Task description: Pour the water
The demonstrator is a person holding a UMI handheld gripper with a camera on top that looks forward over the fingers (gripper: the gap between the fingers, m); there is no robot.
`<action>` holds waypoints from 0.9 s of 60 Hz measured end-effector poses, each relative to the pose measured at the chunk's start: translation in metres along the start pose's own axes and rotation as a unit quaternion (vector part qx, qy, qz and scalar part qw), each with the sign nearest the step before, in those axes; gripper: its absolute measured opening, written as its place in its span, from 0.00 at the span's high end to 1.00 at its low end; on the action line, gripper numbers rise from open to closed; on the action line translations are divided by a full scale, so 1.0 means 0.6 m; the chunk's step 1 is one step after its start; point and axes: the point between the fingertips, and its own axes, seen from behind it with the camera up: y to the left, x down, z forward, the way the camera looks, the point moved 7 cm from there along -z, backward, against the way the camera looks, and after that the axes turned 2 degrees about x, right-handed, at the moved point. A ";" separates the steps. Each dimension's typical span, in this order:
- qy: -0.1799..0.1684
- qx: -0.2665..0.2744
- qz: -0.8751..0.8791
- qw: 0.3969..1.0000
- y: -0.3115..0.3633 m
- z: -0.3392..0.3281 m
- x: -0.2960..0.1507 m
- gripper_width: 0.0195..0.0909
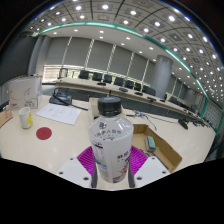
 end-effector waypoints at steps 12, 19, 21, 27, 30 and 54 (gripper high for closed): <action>-0.033 0.067 -0.140 0.987 0.106 -0.003 -0.173 0.68; -0.055 0.094 -0.247 0.963 0.208 0.019 -0.268 0.68; -0.059 0.100 -0.279 0.953 0.232 0.021 -0.288 0.68; -0.077 0.109 -0.380 0.915 0.328 0.042 -0.325 0.68; -0.088 0.112 -0.436 0.889 0.375 0.054 -0.333 0.68; -0.124 0.161 -0.739 0.643 0.564 0.146 -0.276 0.68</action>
